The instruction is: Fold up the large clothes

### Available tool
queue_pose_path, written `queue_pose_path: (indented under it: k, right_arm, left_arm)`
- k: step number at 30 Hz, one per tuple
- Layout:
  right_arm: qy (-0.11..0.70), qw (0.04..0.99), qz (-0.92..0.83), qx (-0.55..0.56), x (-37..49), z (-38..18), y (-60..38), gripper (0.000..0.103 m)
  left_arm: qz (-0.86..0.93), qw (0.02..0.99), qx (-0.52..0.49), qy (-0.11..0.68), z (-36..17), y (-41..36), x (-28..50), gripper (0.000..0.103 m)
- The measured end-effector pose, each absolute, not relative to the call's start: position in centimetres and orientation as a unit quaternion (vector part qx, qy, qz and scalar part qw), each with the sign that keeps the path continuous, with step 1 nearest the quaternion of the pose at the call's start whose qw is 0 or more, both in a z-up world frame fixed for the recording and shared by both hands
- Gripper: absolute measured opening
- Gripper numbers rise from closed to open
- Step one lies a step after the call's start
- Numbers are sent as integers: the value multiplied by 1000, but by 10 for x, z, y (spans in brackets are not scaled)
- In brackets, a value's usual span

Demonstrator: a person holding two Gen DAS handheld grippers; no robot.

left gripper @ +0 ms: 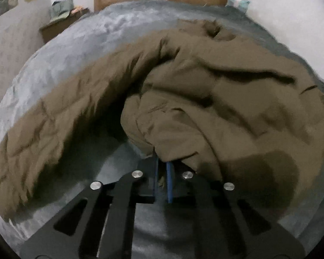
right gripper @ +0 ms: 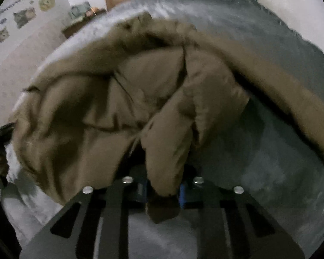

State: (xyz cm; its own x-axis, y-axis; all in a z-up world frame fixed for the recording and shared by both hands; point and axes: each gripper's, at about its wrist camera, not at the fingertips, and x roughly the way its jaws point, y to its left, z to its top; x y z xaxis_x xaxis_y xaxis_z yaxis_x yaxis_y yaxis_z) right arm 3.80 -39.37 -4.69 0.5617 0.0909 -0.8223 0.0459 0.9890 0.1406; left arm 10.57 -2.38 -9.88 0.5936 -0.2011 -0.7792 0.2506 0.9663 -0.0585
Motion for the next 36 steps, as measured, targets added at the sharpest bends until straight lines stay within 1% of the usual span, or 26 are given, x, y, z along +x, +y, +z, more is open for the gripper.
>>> queue_pose_path:
  k: [4,8,10,12,16,18,19,20,21,23,24,25,26,27,28,29,30,31,33,34,36]
  right_arm:
    - [396,911,23,114,9,8,-406,16]
    - [352,923,47,148,-20,55,-416,15]
    - [344,925,62,151,-29,69,-409,15]
    - [345,925,77,139,-47,85,-400,15]
    - [360,921,100,108,-97,103,-383,15]
    - [385,912,111,91,-117,105,-375,16]
    - [409,901,119,84,-126,103,-374,19]
    - [433,892,113,68,-135,94,-374,28]
    - [447,887,105,58,-144,90,-373,32]
    - [473,876,86,35,-156,78,-380,42]
    - [475,876,78,34,-156,76,-385,46]
    - [478,874,73,38,-157,77,-391,67]
    - [479,874,68,35,-156,80,-394,82]
    - [462,886,49,18,-159,91,-400,83]
    - [448,893,32,15,-158,101,-406,84]
    - [441,897,25,22,-156,109,-410,85]
    - [422,906,7,44,-157,119,-420,86]
    - [406,912,-9,62,-158,125,-432,88]
    - [383,916,-43,114,-151,130,-455,90]
    - [377,914,-49,145,-142,127,-465,90]
    - [377,902,-66,200,-116,110,-480,91]
  left_arm:
    - [-122,909,-47,396,-38,16,96,2]
    - [-117,924,-54,360,17,48,66,2]
    - [-118,922,-64,363,37,69,44,1]
    - [-119,921,-63,367,45,76,31,1]
    - [-117,919,-23,376,57,85,-23,0]
    - [-112,916,-1,385,57,90,-48,0]
    - [-107,909,27,401,51,90,-61,0]
    - [-109,903,40,415,49,93,-66,0]
    - [-109,894,55,431,44,95,-70,1]
    - [-88,892,62,439,45,107,-73,2]
    - [-82,892,64,440,47,110,-70,8]
    - [-74,894,67,437,50,118,-73,14]
    - [-63,897,70,432,54,122,-68,32]
    - [-53,903,69,420,61,119,-60,50]
    - [-48,909,62,409,67,124,-58,57]
    - [-46,913,55,401,75,123,-56,67]
    - [-46,917,50,394,77,124,-59,74]
    - [-46,922,40,382,87,124,-51,77]
    - [-46,928,32,369,89,113,-30,86]
    - [-40,929,28,367,85,98,-8,89]
    - [-23,928,17,372,71,95,19,89]
